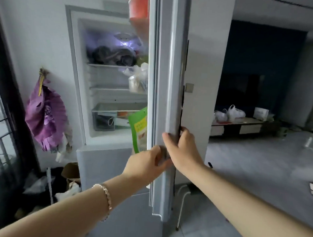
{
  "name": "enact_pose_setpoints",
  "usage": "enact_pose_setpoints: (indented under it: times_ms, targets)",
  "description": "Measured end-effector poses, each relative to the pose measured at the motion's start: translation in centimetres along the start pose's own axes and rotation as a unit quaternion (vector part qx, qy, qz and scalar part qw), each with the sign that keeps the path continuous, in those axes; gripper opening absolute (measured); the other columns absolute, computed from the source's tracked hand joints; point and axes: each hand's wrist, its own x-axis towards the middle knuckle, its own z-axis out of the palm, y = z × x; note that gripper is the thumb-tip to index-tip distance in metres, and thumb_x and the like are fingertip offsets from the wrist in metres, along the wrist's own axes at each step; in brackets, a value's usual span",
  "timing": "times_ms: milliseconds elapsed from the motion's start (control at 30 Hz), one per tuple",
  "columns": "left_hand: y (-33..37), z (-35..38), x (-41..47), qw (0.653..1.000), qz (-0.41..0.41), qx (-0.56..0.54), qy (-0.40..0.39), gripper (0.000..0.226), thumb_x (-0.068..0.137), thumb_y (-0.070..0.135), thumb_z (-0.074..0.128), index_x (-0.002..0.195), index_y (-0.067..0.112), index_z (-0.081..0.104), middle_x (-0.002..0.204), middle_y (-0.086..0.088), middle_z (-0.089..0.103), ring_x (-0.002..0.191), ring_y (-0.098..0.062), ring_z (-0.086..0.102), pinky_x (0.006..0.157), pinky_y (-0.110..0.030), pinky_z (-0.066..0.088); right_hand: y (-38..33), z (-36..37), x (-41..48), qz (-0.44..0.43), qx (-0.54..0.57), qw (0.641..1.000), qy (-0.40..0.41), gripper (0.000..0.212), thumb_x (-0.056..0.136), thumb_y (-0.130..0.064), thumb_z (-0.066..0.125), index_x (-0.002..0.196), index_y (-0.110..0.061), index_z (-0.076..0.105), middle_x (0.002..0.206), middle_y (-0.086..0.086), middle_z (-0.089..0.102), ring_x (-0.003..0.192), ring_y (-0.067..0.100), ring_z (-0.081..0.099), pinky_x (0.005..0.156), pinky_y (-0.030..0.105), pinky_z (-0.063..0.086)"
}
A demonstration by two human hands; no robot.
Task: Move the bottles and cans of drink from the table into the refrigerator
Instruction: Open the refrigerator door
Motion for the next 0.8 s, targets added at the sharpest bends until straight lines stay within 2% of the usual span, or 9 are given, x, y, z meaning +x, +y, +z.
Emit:
enact_pose_setpoints:
  times_ms: [100, 233, 367, 567, 700, 800]
  targets:
    - [2.1, 1.1, 1.3, 0.998, 0.037, 0.035, -0.034, 0.031, 0.092, 0.049, 0.042, 0.078, 0.022, 0.047, 0.076, 0.002, 0.058, 0.076, -0.023, 0.055, 0.062, -0.028, 0.036, 2.3, -2.2, -0.3, 0.034, -0.021, 0.995, 0.088, 0.059, 0.093, -0.044, 0.048, 0.136, -0.006, 0.034, 0.132, 0.012, 0.04, 0.124, 0.026, 0.041, 0.097, 0.033, 0.037]
    - [3.7, 2.0, 3.7, 0.996, 0.032, 0.028, -0.081, 0.023, 0.093, 0.036, 0.041, 0.077, 0.02, 0.047, 0.088, -0.004, 0.062, 0.087, -0.026, 0.06, 0.068, -0.029, 0.041, 5.1, -5.1, 1.3, 0.111, 0.014, 0.979, 0.173, 0.069, 0.089, -0.037, 0.057, 0.14, 0.0, 0.027, 0.136, 0.017, 0.033, 0.122, 0.031, 0.041, 0.09, 0.035, 0.04]
    - [4.9, 1.8, 6.2, 0.995, 0.019, 0.049, -0.088, 0.019, 0.092, 0.029, 0.043, 0.087, 0.016, 0.056, 0.097, -0.005, 0.063, 0.09, -0.027, 0.059, 0.069, -0.028, 0.04, 7.8, -8.0, 3.2, 0.146, 0.042, 0.959, 0.239, 0.073, 0.092, -0.031, 0.056, 0.146, -0.001, 0.018, 0.142, 0.018, 0.028, 0.127, 0.032, 0.038, 0.096, 0.034, 0.038]
    - [6.1, 0.7, 9.4, 0.995, -0.009, 0.045, -0.087, 0.027, 0.092, 0.025, 0.04, 0.093, 0.01, 0.063, 0.093, -0.008, 0.063, 0.093, -0.03, 0.06, 0.07, -0.028, 0.04, 11.8, -11.8, 6.6, 0.197, 0.029, 0.95, 0.24, 0.071, 0.096, -0.029, 0.048, 0.149, 0.0, 0.011, 0.149, 0.021, 0.024, 0.134, 0.035, 0.032, 0.105, 0.04, 0.033]
    - [6.9, 0.6, 9.8, 0.994, -0.01, 0.062, -0.087, 0.036, 0.096, 0.028, 0.034, 0.1, 0.009, 0.064, 0.097, -0.009, 0.062, 0.096, -0.029, 0.06, 0.074, -0.028, 0.04, 13.6, -13.5, 8.4, 0.237, 0.049, 0.946, 0.214, 0.071, 0.097, -0.029, 0.045, 0.151, -0.006, 0.005, 0.156, 0.014, 0.014, 0.14, 0.032, 0.025, 0.11, 0.039, 0.029]
    - [7.3, 1.0, 9.9, 0.992, 0.001, 0.078, -0.097, 0.033, 0.095, 0.025, 0.035, 0.104, 0.007, 0.061, 0.094, -0.009, 0.063, 0.093, -0.029, 0.061, 0.08, -0.03, 0.046, 14.3, -14.2, 9.2, 0.258, 0.055, 0.945, 0.194, 0.07, 0.098, -0.029, 0.043, 0.151, -0.01, 0.002, 0.158, 0.01, 0.01, 0.141, 0.032, 0.025, 0.11, 0.039, 0.029]
